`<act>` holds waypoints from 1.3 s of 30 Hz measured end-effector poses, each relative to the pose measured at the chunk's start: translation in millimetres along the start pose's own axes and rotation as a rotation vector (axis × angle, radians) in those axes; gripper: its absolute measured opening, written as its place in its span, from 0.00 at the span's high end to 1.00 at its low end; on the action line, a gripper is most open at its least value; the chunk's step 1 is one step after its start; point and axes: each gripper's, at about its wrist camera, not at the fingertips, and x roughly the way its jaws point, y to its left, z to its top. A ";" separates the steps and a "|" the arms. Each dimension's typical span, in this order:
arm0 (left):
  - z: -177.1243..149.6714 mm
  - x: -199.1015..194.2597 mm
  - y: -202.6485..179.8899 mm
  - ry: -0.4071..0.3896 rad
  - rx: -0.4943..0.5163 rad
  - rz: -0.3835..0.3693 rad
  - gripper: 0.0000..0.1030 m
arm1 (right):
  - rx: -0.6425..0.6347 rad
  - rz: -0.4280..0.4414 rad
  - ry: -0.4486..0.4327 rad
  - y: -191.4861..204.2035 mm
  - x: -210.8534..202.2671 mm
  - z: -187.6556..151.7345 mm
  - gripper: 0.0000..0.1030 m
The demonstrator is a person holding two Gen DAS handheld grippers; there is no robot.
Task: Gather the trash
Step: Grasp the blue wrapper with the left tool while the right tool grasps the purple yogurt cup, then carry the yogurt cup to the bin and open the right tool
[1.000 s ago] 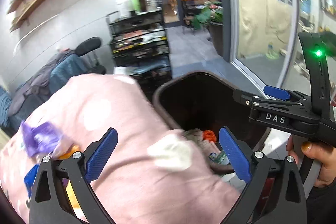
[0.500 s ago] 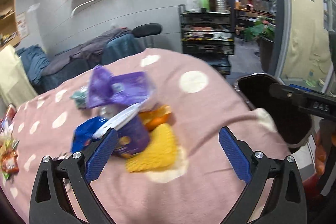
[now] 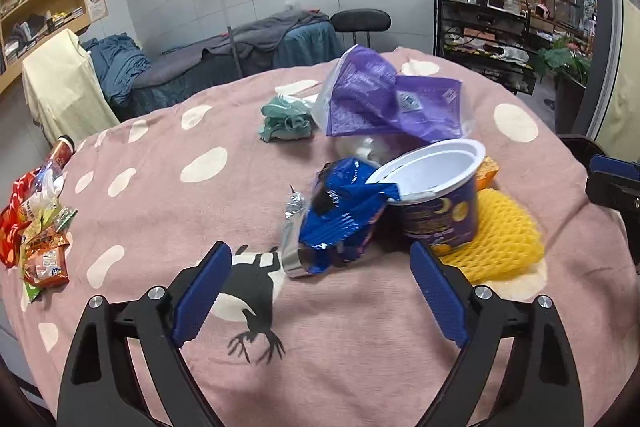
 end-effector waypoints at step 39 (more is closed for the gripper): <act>-5.1 -3.8 49.7 0.012 -0.280 -0.056 0.78 | -0.261 0.120 0.149 78.6 94.9 34.8 0.30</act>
